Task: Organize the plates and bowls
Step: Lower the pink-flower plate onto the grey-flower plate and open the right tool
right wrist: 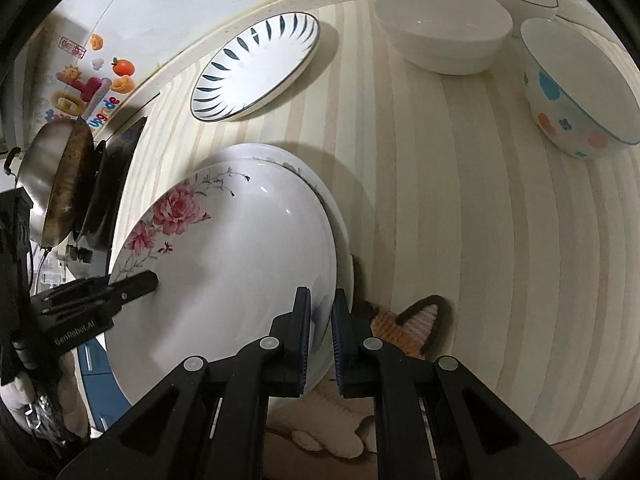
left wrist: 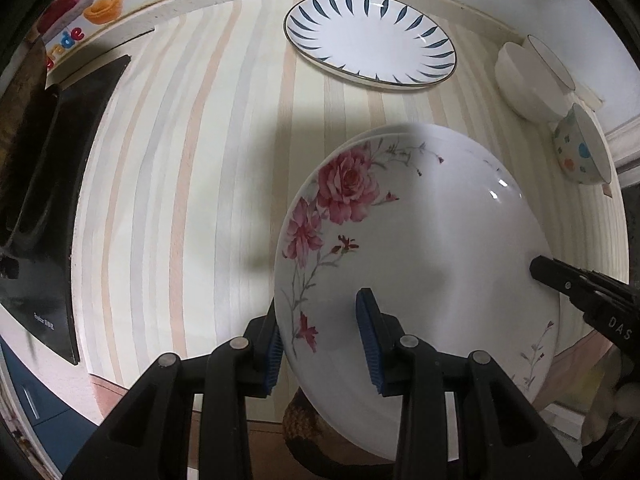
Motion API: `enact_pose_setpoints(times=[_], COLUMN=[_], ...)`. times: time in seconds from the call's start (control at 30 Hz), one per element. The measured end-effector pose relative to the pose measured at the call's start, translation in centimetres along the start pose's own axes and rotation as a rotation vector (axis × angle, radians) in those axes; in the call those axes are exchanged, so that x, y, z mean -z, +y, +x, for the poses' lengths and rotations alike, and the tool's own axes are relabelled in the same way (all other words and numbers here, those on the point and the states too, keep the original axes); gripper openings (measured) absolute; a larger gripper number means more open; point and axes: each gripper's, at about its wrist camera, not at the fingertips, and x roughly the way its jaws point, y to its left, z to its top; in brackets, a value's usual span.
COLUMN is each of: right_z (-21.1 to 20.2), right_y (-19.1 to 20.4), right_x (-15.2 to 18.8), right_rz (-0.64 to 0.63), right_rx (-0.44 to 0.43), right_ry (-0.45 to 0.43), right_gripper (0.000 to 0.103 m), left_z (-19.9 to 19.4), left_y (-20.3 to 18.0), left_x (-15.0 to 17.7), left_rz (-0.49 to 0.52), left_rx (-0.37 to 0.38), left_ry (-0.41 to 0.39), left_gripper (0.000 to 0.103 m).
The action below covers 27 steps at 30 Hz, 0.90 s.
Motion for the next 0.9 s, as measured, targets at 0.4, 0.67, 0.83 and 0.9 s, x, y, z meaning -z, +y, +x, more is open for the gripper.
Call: enact_pose_setpoints(times=[0.4,0.67,0.83,0.9], right_z=[0.6,0.3,0.4,0.4], right_y=[1.3,1.3,1.7,1.9], right_x=[0.0,-0.8,-0.8,-0.9], right_rz=[-0.037,-0.047,-0.059,-0.064], right_rx=[0.045,0.068,0.099,0.111], right_ry=[0.016,0.013,0.022,0.031], right_gripper=[0.011,0.011,0.011,0.011], left_z=[1.5,2.1,2.4,2.2], left_y=[0.6,0.1,-0.1,0.1], left_x=[0.2,-0.2,-0.1,-0.1], left_rz=[0.0,0.027,0.019,0.014], left_rx=[-0.028,-0.052,-0.042,-0.036], left_ry=[0.053,0.058,0.066,0.068], left_gripper=[0.031,0.031,0.031,0.031])
